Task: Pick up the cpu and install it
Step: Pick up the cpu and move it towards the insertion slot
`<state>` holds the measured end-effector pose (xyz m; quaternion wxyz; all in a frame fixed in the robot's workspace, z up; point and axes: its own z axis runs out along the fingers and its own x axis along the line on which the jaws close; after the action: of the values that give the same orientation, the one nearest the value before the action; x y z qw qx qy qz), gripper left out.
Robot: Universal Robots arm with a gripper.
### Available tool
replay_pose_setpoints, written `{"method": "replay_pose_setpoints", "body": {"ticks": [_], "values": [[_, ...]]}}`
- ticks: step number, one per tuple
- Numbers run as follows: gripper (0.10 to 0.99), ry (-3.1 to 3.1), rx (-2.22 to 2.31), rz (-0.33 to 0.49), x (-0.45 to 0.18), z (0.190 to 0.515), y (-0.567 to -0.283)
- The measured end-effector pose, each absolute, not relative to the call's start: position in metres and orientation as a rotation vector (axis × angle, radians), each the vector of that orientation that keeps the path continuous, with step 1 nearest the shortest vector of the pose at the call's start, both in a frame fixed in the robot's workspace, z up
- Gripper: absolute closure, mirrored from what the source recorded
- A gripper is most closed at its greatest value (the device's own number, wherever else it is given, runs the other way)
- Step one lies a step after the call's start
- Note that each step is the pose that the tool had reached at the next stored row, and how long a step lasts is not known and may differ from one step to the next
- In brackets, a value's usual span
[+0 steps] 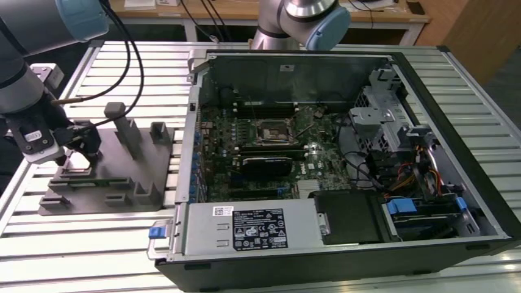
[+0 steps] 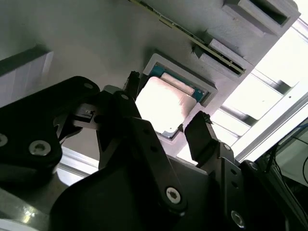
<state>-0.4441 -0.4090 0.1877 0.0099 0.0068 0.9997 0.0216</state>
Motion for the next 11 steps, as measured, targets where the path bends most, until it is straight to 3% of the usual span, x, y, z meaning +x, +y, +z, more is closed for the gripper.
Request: {"method": "replay_pose_setpoints", "body": {"ticks": [11], "values": [[0.424,3.122,0.018,0.07,-0.4441,0.1815,-0.409]]}}
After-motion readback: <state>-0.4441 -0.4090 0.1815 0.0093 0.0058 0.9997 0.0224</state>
